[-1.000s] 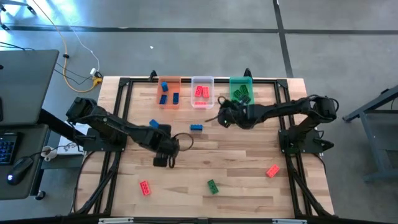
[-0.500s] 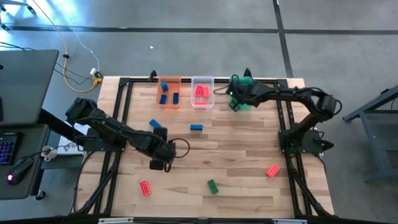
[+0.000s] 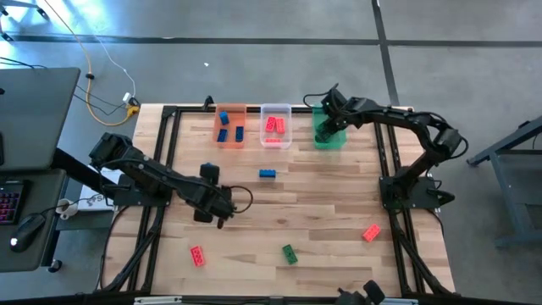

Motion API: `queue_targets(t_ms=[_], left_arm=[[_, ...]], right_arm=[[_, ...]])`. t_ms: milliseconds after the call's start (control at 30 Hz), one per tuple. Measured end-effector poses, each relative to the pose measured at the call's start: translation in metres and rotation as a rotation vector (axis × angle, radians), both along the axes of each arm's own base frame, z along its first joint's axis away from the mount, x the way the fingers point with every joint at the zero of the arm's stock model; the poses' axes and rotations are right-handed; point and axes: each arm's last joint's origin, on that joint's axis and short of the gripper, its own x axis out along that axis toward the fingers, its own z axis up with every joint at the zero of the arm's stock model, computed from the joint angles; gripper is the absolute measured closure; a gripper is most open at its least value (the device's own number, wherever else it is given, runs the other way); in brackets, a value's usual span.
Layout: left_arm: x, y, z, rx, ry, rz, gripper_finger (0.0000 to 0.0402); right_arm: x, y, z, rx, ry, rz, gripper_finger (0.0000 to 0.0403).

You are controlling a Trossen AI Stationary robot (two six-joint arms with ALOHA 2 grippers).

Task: Sort & place blocks by color
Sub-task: Put the green game piece into the green bin, then put the blue game piece into the orange bin

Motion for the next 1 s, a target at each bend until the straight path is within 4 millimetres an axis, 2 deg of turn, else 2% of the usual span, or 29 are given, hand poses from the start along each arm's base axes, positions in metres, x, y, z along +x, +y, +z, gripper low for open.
queue_targets(t_ms=[300, 533, 733, 1000], left_arm=[[-0.004, 0.017, 0.003, -0.003, 0.056, -0.029, 0.0167], [-0.031, 0.039, 0.013, -0.027, -0.048, 0.028, 0.0167], [-0.053, 0.059, 0.024, -0.126, -0.180, 0.023, 0.0167], [-0.065, 0.093, 0.033, -0.176, -0.222, -0.026, 0.0167]], right_arm=[[0.003, 0.002, 0.001, -0.017, 0.006, 0.059, 0.0305], [0.006, 0.002, 0.006, -0.025, 0.008, 0.060, 0.0244], [0.014, 0.000, 0.032, -0.061, 0.022, 0.052, 0.0204], [0.023, 0.007, 0.074, -0.027, 0.009, 0.079, 0.0201]])
